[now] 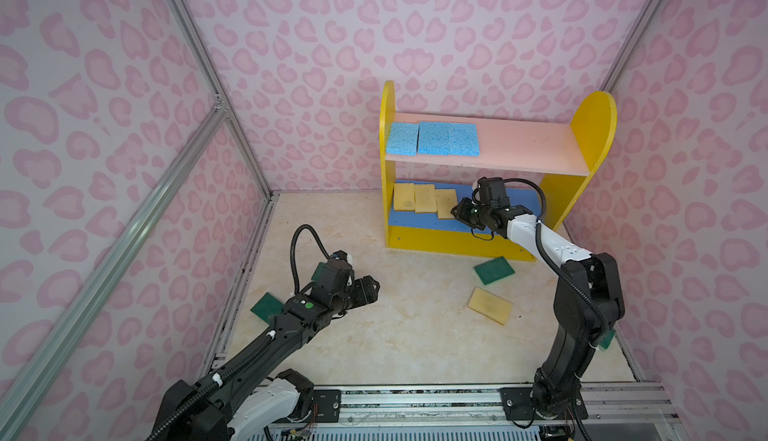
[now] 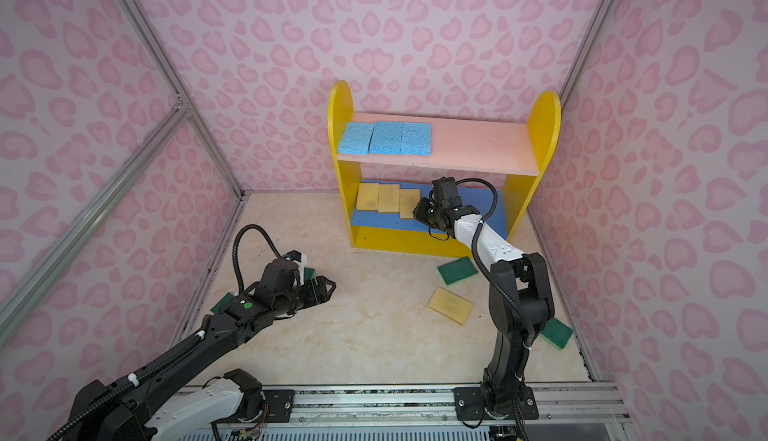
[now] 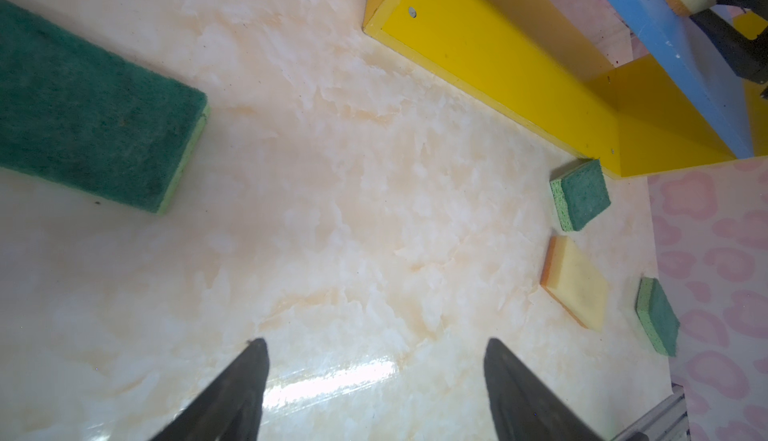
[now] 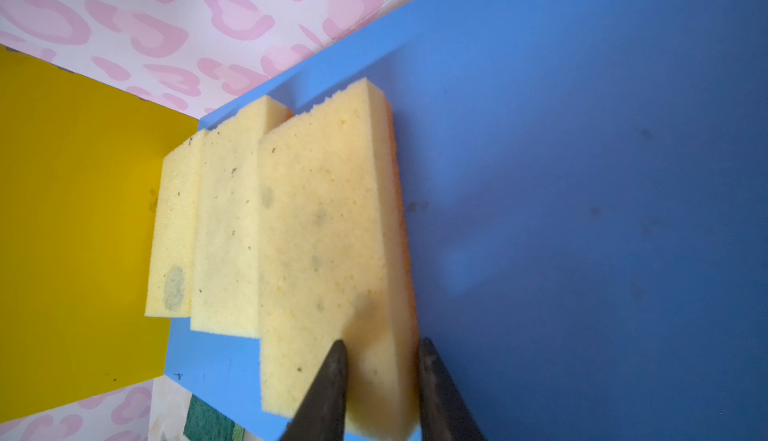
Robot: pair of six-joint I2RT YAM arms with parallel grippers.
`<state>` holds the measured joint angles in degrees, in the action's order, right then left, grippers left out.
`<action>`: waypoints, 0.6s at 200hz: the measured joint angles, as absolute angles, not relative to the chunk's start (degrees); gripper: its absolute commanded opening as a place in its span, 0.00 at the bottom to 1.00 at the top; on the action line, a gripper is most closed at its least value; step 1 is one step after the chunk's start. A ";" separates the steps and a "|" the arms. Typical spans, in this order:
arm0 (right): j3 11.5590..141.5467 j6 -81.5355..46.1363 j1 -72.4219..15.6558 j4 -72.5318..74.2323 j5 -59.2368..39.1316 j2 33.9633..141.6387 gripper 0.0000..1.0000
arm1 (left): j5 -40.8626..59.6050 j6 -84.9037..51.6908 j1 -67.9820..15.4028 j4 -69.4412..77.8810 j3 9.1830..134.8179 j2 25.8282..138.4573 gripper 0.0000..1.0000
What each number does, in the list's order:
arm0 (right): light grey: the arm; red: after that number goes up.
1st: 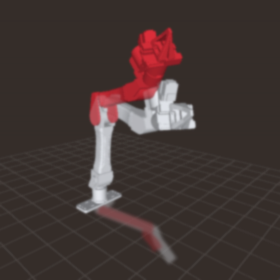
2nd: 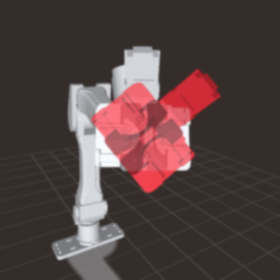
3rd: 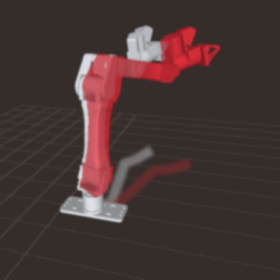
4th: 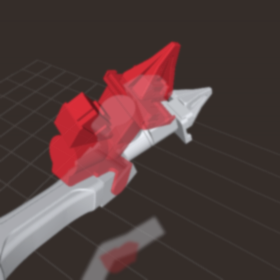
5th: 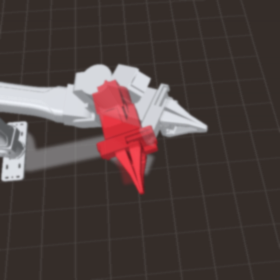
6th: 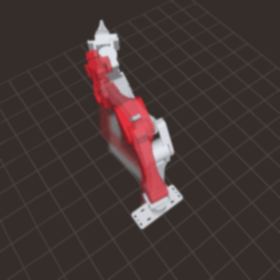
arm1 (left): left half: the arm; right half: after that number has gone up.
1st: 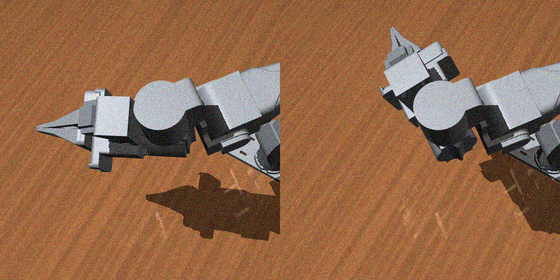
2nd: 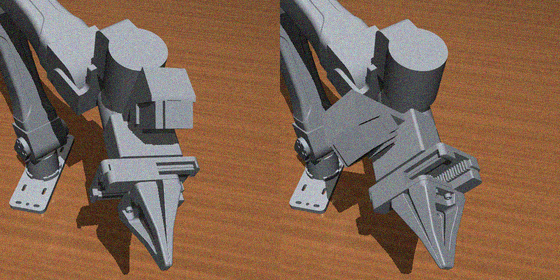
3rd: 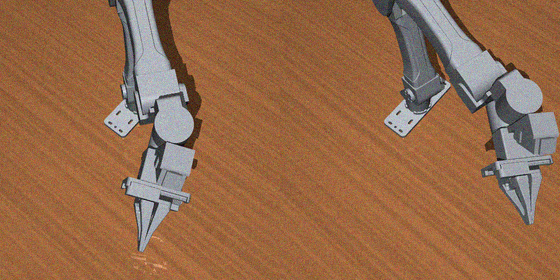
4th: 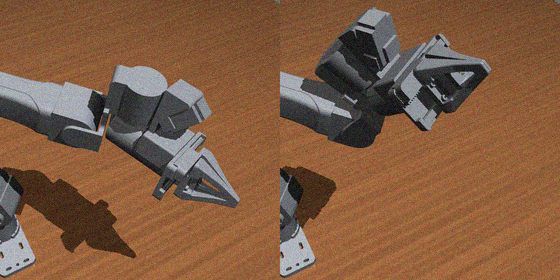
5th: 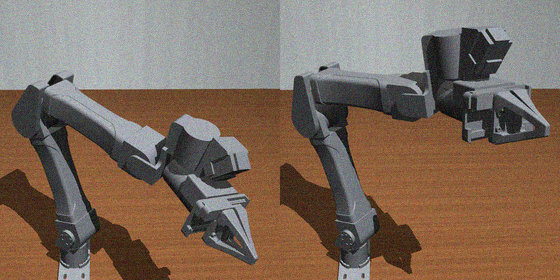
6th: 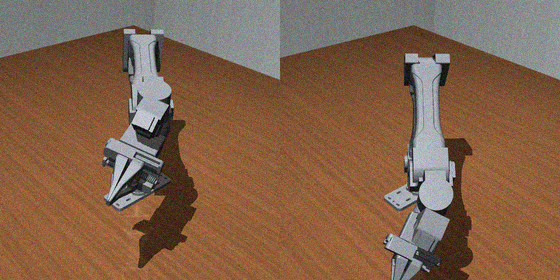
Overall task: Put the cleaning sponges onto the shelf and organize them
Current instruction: 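Push the third yellow sponge against the other two with the right gripper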
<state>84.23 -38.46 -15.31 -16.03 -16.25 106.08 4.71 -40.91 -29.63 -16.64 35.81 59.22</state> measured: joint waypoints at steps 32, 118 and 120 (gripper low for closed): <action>82.76 -38.50 -13.91 -15.46 -16.73 105.14 0.26 | 4.71 -40.91 -29.63 -16.64 35.81 59.22 0.83; 84.25 -38.63 -13.32 -15.75 -16.53 106.28 0.26 | 4.71 -40.93 -29.63 -16.62 35.81 59.29 0.82; 84.38 -38.65 -13.41 -15.75 -16.49 106.41 0.26 | 4.71 -40.93 -29.63 -16.64 35.79 59.27 0.82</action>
<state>84.38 -38.65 -13.41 -15.75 -16.49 106.41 4.71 -40.93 -29.63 -16.64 35.79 59.27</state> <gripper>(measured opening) 0.259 0.825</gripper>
